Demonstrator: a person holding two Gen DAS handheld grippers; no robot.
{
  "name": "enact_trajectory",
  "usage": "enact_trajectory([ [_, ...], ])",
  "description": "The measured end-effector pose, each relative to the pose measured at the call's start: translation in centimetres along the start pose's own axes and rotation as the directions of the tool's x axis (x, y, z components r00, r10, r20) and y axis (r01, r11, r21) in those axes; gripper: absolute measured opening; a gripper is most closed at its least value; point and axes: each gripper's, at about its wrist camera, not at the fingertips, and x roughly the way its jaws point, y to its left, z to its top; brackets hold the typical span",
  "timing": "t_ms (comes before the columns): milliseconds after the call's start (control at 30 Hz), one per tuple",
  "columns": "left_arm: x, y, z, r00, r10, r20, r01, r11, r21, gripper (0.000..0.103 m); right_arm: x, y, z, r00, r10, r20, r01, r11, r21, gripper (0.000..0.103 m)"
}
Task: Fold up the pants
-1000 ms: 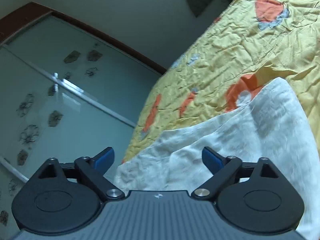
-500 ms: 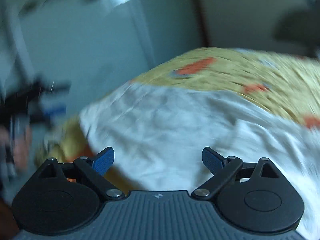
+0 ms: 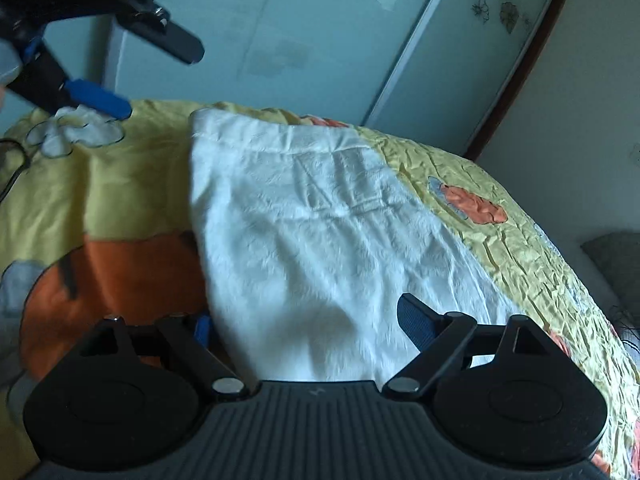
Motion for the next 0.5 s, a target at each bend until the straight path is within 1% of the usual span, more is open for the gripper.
enact_trajectory([
  [33,0.2,0.1,0.0,1.0,-0.01,-0.007,0.01,1.0,-0.014,0.087,0.0,-0.2,0.1,1.0,0.022,0.004,-0.022,1.0,0.001,0.071],
  [67,0.5,0.1,0.0,1.0,-0.019,-0.013,0.018,0.999,-0.03,0.087,0.0,-0.6,0.1,0.999,0.053,0.003,-0.053,0.998,0.026,0.06],
  [100,0.7,0.1,0.0,1.0,-0.026,-0.016,0.025,0.999,-0.039,0.087,-0.1,-1.2,0.2,0.997,0.079,0.006,-0.079,0.994,0.072,0.045],
  [133,0.9,0.1,0.1,0.999,-0.032,-0.017,0.031,0.999,-0.042,0.088,-0.5,-2.1,0.1,0.995,0.102,0.014,-0.103,0.986,0.127,0.037],
  [200,1.1,0.1,0.1,0.999,-0.044,-0.016,0.043,0.997,-0.059,0.09,-0.6,-3.6,-0.1,0.991,0.128,0.026,-0.131,0.969,0.212,0.032],
  [233,1.4,0.1,0.1,0.998,-0.055,-0.02,0.053,0.995,-0.082,0.092,-0.5,-4.3,-0.3,0.988,0.152,0.03,-0.155,0.953,0.261,0.03],
  [333,2.7,0.2,0.1,0.992,-0.112,-0.051,0.102,0.979,-0.178,0.092,-0.1,-6.4,-1.1,0.972,0.227,0.061,-0.23,0.867,0.442,0.028],
  [400,3.9,-0.1,-0.2,0.985,-0.158,-0.069,0.139,0.966,-0.219,0.092,0.1,-7.8,-2.2,0.959,0.264,0.105,-0.277,0.784,0.555,0.027],
  [433,4.5,-0.3,-0.4,0.985,-0.158,-0.074,0.138,0.966,-0.22,0.092,0.3,-8.6,-2.9,0.95,0.284,0.132,-0.303,0.725,0.618,0.027],
  [467,5.1,-0.7,-0.6,0.986,-0.149,-0.081,0.129,0.969,-0.211,0.092,0.5,-9.0,-3.5,0.942,0.298,0.154,-0.322,0.676,0.663,0.027],
  [500,5.8,-1.0,-0.8,0.986,-0.139,-0.09,0.119,0.973,-0.2,0.092,0.6,-9.2,-4.0,0.936,0.307,0.171,-0.336,0.641,0.69,0.027],
])
